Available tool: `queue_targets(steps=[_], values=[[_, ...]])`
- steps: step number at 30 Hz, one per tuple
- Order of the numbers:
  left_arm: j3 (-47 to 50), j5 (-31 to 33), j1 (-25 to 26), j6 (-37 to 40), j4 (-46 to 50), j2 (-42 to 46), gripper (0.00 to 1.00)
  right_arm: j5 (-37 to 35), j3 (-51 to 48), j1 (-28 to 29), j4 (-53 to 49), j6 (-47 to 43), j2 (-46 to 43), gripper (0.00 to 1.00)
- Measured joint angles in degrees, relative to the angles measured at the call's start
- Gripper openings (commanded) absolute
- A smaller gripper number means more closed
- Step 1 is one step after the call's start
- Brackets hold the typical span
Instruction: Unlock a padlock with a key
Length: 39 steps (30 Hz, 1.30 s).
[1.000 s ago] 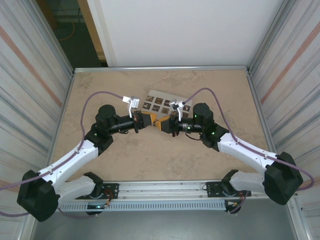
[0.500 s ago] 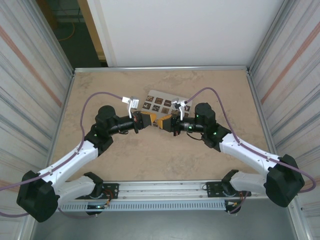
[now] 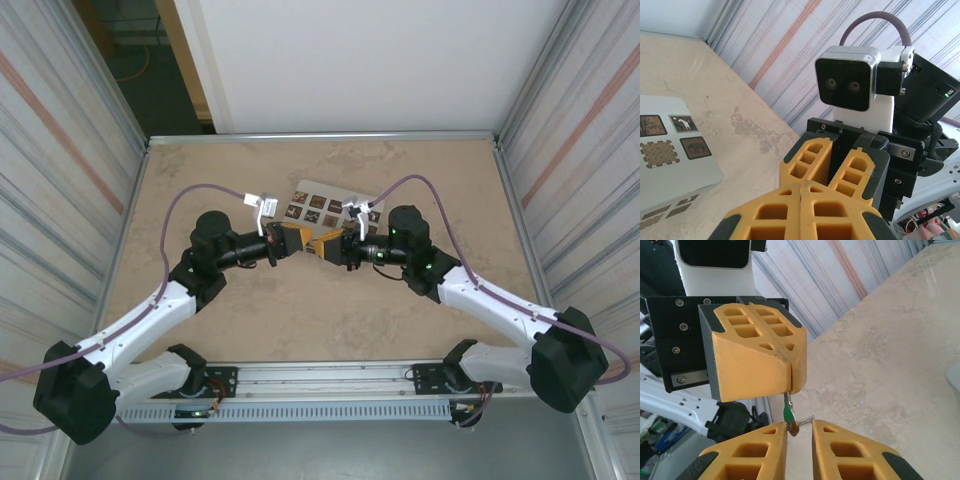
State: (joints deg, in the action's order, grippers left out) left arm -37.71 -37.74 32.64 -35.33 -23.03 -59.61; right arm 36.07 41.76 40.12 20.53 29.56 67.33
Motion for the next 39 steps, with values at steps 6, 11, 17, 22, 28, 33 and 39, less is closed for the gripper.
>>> queue_targets(steps=[6,11,17,22,28,33,39], values=[[0.0,0.2,0.0,-0.1,0.0,0.0,0.00,0.0,0.0,0.0,0.5,0.0,0.3,0.25],[0.1,0.2,0.0,-0.1,0.0,0.0,0.00,0.1,0.0,0.5,1.1,0.0,1.1,0.27],[0.5,0.2,0.0,-0.1,-0.4,0.0,0.00,0.2,0.0,0.8,1.4,0.1,1.8,0.34],[0.9,0.2,0.0,-0.1,-0.4,0.0,0.00,0.2,0.0,0.8,1.4,0.2,1.6,0.35],[1.0,0.2,0.0,-0.1,-0.4,0.0,0.00,0.2,0.0,0.8,1.4,0.2,1.2,0.33],[1.0,0.2,0.0,-0.1,-0.4,0.0,0.00,0.2,0.0,0.8,1.6,0.4,1.2,0.30],[1.0,0.2,0.0,-0.1,-0.4,0.0,0.00,0.2,0.0,0.9,2.0,0.5,1.3,0.27]])
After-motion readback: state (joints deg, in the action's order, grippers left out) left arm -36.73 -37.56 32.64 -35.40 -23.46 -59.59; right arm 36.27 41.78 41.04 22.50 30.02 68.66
